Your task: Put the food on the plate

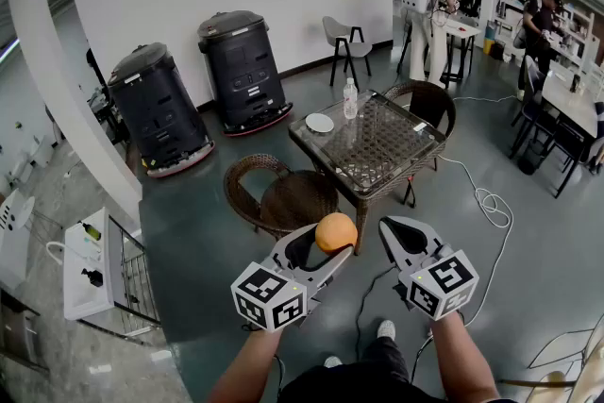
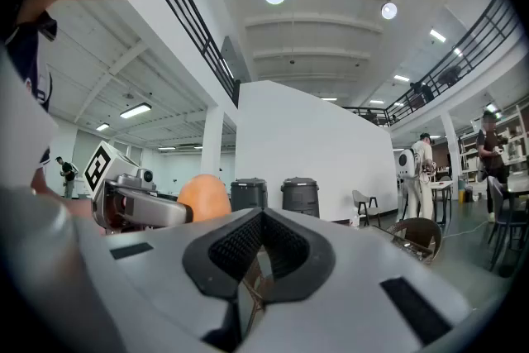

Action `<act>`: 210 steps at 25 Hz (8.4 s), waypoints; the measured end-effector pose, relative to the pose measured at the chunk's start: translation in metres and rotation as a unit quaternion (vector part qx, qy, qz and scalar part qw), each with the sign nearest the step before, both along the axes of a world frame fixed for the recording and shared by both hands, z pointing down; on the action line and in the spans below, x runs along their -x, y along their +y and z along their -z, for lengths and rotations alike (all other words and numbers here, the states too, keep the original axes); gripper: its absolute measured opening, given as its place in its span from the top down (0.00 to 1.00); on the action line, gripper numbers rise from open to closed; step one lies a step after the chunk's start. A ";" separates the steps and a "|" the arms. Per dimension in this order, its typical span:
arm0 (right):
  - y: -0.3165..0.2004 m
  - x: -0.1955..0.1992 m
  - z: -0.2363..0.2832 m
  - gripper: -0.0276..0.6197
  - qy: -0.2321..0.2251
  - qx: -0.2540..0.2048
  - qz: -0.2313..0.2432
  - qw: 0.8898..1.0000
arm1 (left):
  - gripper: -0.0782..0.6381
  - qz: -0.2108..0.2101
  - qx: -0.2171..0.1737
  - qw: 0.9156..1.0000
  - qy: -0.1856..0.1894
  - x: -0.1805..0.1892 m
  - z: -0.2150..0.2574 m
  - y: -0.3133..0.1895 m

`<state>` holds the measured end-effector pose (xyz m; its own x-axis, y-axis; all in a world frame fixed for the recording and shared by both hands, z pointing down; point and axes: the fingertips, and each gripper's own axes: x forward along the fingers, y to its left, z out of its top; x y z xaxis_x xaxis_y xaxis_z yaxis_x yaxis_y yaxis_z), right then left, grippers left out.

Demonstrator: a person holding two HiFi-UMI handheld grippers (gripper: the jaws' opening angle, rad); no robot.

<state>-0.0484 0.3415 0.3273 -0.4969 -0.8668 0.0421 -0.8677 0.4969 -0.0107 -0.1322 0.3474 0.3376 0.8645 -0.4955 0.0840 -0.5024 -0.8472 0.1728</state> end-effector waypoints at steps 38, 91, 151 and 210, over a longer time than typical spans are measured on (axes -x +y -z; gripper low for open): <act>-0.085 -0.089 -0.007 0.95 -0.029 0.010 0.053 0.998 | 0.49 0.032 0.015 0.999 -0.009 -0.068 -0.009 -0.080; -0.481 -0.101 -0.052 0.95 -0.006 0.071 0.037 0.997 | 0.49 0.015 0.071 0.997 0.023 -0.074 -0.056 -0.476; -0.746 -0.100 -0.252 0.95 0.001 0.208 0.144 0.968 | 0.49 0.155 0.250 0.930 -0.221 -0.092 -0.348 -0.808; -0.699 -0.118 -0.181 0.95 -0.056 0.173 0.093 0.979 | 0.78 0.159 0.106 0.969 -0.154 -0.127 -0.210 -0.729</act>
